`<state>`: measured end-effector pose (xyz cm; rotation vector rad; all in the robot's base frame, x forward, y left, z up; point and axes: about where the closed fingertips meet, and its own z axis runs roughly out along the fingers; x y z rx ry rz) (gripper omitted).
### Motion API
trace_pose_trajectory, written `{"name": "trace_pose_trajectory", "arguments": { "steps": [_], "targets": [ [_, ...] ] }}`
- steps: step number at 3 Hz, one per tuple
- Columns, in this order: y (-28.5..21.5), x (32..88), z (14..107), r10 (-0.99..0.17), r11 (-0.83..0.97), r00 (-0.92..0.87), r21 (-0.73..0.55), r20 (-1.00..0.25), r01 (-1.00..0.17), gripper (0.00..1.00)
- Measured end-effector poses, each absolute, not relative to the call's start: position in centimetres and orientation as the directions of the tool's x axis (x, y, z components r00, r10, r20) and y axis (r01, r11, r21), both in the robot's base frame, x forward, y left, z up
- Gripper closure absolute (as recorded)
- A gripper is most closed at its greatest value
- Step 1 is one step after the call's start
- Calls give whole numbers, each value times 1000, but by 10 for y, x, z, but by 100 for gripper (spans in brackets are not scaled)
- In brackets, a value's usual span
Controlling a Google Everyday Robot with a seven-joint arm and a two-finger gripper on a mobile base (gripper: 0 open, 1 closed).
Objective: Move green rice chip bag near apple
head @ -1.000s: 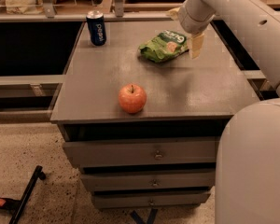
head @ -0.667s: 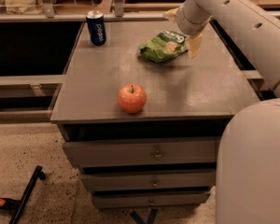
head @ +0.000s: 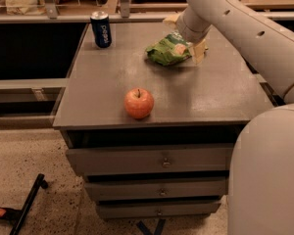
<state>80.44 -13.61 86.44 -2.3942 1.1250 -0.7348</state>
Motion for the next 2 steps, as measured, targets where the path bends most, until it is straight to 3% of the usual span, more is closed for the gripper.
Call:
{"name": "trace_pose_trajectory", "arguments": {
  "steps": [1,2],
  "targets": [
    [-125,805,857,-764,-633,563,-537,315,-558,0],
    [-118,804,852,-751,-648,577,-528,322,-549,18]
  ]
}}
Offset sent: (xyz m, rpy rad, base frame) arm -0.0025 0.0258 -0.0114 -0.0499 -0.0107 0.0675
